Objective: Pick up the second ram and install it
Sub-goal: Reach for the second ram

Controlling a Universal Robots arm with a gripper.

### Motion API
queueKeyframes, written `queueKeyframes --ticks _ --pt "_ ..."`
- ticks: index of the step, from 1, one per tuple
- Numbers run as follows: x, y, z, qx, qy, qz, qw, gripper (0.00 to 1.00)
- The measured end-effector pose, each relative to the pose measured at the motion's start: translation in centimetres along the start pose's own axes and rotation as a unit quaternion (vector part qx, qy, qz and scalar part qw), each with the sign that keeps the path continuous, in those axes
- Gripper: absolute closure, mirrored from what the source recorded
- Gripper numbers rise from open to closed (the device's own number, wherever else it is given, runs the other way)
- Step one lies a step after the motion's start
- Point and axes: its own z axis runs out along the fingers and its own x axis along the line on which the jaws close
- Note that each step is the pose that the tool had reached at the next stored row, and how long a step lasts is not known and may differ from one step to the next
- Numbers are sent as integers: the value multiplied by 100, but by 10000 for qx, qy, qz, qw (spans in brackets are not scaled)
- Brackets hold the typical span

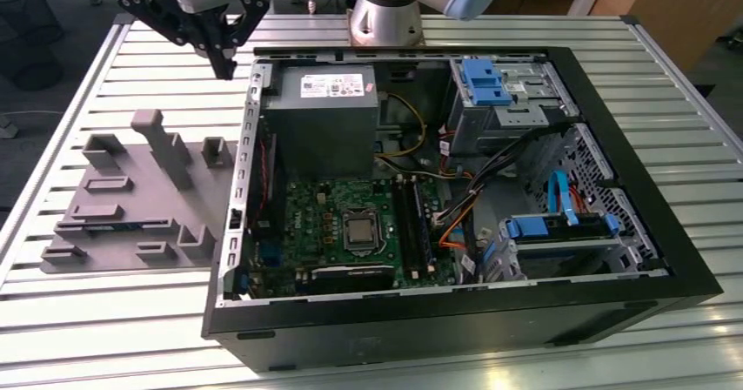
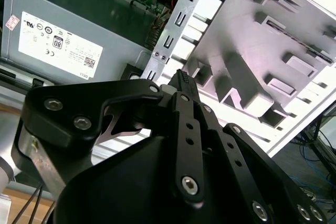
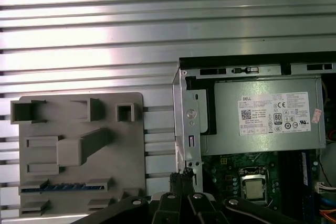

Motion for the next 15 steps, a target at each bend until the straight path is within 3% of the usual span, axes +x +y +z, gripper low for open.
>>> queueKeyframes --ticks 15 --pt "89 -7 14 0 0 0 10000 89"
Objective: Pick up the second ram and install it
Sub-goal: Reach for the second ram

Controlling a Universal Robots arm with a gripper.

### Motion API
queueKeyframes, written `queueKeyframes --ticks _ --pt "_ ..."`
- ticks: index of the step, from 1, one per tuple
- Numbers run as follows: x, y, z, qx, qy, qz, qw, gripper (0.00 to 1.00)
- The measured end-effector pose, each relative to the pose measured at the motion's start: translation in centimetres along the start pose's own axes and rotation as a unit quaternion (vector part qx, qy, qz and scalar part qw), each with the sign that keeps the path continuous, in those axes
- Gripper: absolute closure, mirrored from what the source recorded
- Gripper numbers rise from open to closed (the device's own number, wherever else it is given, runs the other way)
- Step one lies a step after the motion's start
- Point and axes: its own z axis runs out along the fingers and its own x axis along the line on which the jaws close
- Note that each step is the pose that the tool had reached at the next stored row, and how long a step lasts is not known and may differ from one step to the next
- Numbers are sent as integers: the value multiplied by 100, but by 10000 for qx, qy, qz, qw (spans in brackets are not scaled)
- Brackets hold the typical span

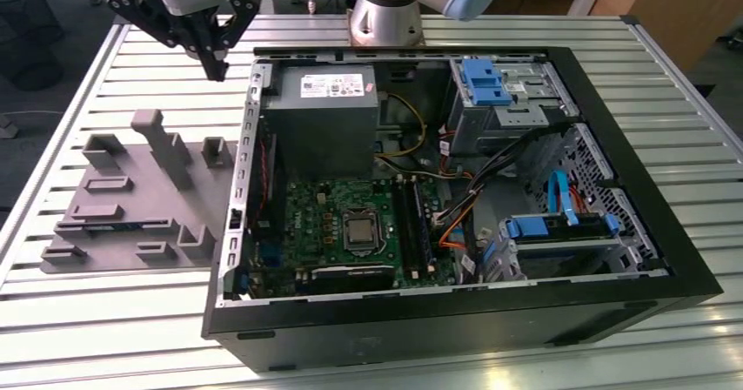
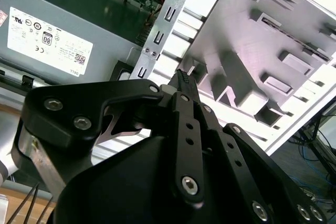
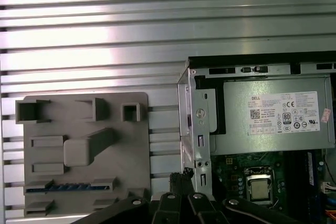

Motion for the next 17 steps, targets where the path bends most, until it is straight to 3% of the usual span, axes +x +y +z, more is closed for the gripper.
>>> queueKeyframes --ticks 17 --pt "130 -11 16 0 0 0 10000 89"
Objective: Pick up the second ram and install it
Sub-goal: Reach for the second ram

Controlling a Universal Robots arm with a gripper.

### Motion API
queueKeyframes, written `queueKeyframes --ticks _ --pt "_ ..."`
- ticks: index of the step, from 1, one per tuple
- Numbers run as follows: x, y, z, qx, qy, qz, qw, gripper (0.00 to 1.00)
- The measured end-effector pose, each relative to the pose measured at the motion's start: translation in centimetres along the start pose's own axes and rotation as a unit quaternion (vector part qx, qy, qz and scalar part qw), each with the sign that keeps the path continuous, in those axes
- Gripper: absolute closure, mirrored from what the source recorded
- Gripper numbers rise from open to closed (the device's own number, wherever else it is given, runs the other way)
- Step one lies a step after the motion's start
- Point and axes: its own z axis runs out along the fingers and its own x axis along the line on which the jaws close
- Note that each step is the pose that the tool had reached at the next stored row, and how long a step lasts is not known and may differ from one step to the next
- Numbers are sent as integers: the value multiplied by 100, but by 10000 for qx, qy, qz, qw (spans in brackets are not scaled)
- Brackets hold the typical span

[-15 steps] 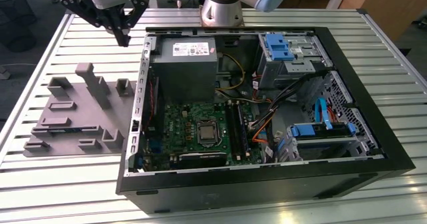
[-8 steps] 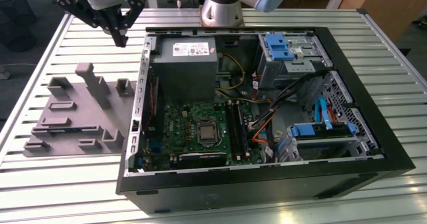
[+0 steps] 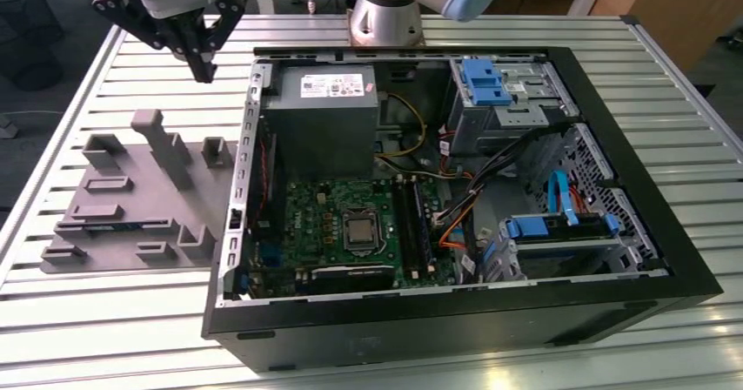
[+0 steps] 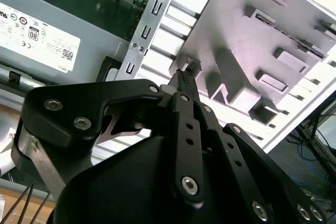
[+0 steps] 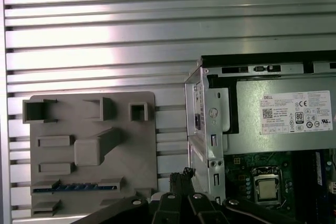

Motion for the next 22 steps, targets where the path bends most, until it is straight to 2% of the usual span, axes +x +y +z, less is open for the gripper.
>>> queueKeyframes --ticks 7,15,22 --pt "103 -35 5 0 0 0 10000 89" --pt "272 -86 3 1 0 0 10000 89" --pt "370 -179 3 0 0 0 10000 89"
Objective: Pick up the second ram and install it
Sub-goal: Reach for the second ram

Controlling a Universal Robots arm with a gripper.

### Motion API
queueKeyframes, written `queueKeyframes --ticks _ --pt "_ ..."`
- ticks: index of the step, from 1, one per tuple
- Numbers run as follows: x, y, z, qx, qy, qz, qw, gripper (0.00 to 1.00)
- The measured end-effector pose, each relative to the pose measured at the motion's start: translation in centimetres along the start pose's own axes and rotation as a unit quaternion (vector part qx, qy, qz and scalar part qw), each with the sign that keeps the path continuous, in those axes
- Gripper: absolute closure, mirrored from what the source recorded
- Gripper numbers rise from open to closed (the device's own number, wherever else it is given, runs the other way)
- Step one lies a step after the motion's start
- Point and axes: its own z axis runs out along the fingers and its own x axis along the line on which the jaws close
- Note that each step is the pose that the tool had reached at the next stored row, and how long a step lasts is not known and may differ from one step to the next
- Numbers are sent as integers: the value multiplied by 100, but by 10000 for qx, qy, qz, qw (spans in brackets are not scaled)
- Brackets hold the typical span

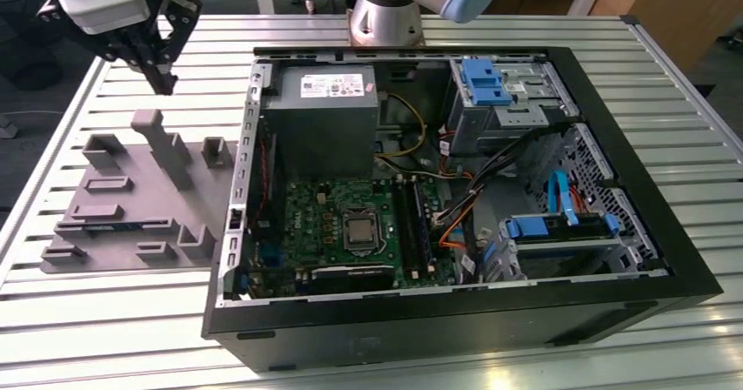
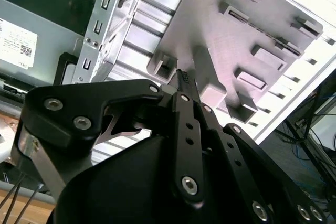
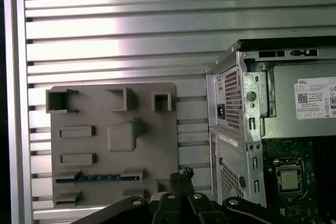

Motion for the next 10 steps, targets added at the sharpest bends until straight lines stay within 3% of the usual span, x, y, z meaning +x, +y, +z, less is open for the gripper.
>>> queueKeyframes --ticks 10 --pt "184 -106 -1 0 0 0 10000 89"
